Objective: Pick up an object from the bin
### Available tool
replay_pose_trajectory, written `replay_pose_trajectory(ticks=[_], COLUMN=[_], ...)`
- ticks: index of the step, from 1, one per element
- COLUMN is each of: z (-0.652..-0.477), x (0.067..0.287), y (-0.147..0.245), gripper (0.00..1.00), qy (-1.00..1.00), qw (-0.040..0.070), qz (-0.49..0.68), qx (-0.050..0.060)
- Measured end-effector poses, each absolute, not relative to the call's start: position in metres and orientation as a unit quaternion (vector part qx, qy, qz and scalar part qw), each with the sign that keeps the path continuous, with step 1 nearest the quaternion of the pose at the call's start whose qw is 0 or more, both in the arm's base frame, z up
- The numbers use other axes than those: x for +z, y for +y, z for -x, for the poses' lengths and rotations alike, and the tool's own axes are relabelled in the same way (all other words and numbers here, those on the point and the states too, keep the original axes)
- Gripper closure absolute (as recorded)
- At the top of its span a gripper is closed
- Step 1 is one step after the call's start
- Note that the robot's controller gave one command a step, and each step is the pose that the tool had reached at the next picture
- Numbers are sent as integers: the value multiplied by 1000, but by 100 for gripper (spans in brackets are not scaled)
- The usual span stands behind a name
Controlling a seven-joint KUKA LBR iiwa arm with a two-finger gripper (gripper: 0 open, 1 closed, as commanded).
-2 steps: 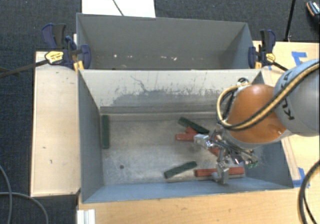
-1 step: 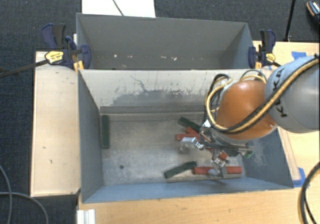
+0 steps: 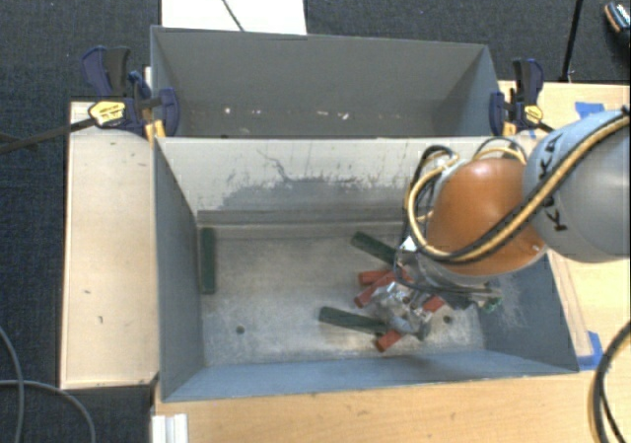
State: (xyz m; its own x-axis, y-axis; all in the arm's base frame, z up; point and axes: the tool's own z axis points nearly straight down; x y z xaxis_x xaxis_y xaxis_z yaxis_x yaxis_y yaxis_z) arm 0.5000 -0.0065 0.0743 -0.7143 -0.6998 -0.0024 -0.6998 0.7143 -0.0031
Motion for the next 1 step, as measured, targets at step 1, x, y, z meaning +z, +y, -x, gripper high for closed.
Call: replay_pose_trajectory(ticks=[1], z=[-500], x=[73], y=[-5], gripper=[0], qy=[925], qw=[2], qz=[379], qx=[0])
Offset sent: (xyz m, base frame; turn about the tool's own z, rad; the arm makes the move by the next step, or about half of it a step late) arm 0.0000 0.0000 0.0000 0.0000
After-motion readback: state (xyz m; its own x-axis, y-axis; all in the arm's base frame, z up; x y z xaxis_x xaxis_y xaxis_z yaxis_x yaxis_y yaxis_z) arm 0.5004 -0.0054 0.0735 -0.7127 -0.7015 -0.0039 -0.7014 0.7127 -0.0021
